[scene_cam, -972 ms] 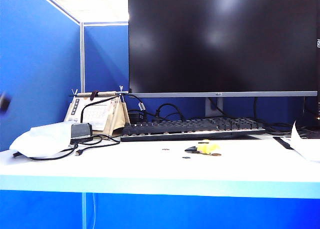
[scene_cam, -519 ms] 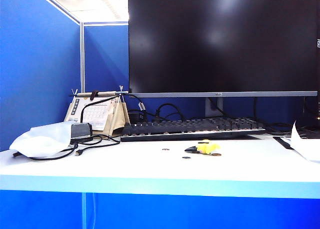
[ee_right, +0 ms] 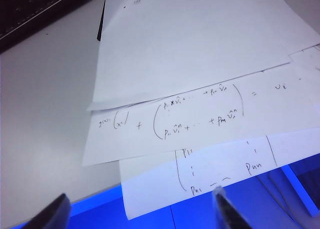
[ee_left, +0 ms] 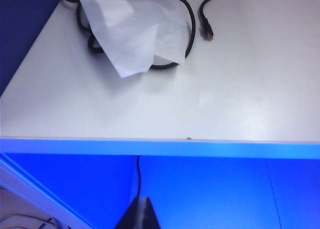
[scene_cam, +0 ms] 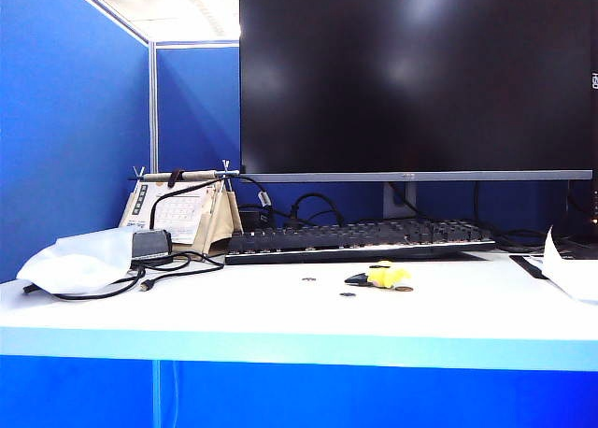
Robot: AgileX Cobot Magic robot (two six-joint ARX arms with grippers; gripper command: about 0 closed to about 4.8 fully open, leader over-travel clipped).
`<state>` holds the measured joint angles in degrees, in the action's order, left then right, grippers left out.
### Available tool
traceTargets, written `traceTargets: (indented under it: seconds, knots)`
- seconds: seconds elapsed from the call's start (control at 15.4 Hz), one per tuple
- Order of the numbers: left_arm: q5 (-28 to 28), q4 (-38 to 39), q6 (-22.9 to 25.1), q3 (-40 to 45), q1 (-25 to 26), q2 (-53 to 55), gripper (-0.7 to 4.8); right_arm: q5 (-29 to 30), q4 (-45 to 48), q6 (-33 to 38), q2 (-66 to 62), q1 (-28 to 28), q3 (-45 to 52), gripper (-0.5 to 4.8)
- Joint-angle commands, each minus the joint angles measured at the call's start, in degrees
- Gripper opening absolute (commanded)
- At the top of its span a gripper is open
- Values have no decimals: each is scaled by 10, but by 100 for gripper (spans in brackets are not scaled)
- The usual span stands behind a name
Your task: Pick up the doll and place it on the similarly colored coin.
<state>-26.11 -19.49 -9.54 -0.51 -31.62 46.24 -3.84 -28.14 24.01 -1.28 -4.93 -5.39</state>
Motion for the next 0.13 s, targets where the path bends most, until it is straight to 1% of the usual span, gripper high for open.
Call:
traceTargets:
  seconds: [0.06,0.13]
  knots:
    - [-2,-7,-1,0,0,0,-1,-3,1,-2,1,1,5,368]
    - [-2,-7,-1,0,0,0,-1,-3,1,-2,1,1,5,368]
